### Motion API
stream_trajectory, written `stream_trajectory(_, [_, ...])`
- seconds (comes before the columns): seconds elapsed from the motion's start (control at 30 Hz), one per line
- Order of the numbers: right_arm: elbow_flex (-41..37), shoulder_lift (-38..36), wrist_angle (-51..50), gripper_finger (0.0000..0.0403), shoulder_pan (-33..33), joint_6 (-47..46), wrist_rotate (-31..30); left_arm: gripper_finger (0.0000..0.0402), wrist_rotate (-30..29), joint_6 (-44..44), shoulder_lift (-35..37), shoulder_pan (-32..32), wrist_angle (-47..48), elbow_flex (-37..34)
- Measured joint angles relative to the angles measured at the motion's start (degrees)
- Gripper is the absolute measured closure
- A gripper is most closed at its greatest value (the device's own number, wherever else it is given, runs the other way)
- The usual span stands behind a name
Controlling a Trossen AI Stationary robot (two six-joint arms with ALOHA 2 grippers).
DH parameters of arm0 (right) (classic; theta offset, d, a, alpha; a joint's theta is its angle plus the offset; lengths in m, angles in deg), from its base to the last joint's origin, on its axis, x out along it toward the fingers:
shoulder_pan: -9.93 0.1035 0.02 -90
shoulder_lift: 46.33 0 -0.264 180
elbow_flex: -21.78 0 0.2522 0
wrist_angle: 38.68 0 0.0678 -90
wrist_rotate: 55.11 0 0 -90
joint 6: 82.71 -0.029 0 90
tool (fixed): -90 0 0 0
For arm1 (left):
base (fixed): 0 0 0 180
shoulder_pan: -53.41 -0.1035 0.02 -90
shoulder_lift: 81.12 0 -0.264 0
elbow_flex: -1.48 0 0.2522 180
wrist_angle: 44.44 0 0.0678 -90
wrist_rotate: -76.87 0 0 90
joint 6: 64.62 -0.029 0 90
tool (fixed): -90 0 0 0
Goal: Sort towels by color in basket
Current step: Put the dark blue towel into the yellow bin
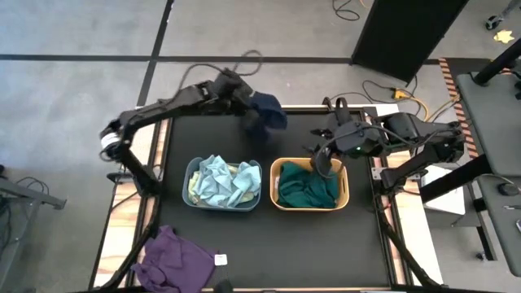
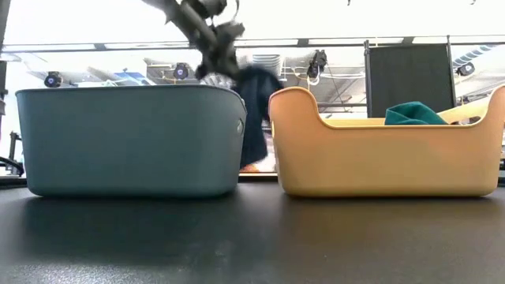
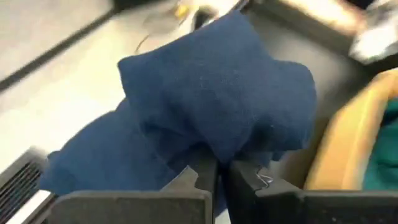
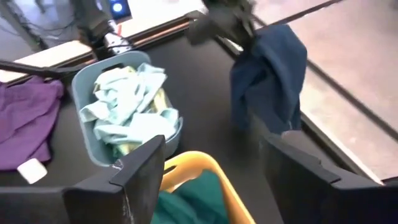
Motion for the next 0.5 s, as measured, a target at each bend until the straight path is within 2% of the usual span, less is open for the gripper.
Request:
stream_trajectory(0.13, [0.00,0.04,0.01,0.0159,-0.25,0.15,-3.97,0.0401,5.14,0.50,5.45,1.78,-4.97,0.00])
stream_trajectory(0.3, [0.00,0.04,-0.05,0.0158,-0.26,0.33,-10.86,0.0401,16.16,-0.22,9.17,5.75,-13.39,0.05])
stream_trajectory(0.37, [0.00,-0.03,-0.05,0.0154,-0.26,1.26,-11.30,0.0401,19.26,-0.20,9.37,8.24,-15.17,0.04])
stream_trajectory(0.5, [1.32,-0.31,-0.43,0.0145,-0.21,2.23,-11.21,0.0401,21.69,-0.90,8.03,14.51,-18.31,0.04])
